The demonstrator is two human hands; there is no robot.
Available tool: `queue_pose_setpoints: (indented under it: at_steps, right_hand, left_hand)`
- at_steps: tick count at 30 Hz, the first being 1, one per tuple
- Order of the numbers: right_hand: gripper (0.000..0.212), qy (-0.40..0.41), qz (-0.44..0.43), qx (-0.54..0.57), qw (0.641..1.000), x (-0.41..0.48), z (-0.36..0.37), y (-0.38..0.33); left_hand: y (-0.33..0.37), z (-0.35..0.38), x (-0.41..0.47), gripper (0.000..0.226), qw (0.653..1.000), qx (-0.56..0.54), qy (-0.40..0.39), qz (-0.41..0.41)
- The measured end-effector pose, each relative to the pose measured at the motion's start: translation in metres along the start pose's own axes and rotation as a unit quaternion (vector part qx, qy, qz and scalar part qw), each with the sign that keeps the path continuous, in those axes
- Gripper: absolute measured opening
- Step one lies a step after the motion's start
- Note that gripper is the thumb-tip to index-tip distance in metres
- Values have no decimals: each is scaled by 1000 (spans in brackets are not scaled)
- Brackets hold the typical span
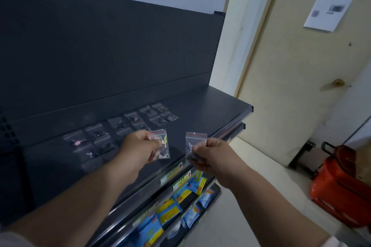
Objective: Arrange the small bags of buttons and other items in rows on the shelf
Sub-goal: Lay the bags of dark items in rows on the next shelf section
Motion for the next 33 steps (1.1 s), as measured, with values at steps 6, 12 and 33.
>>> queue_pose_setpoints:
  at_steps: [6,12,33]
  right_hand:
    - [15,-32,-9,-34,999,64,-3,1]
    - [21,-80,-1,-76,994,131,-9,13]
    - [13,-367,-92,-319,869,278,-36,55]
  left_hand:
    - [18,7,37,9,999,11,33,8]
    - [22,16,70,6,995,32,95,11]
    - [12,105,149,13,893,277,352,-31]
Point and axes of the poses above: each hand's wrist, its own x-axis towards the middle knuckle, its own z-axis out of the palm, y = z × x, the point moved 2 cm from there along x, towards the middle knuckle, and after that the axes turned 14 degrees about -z, right-handed, at the moved point
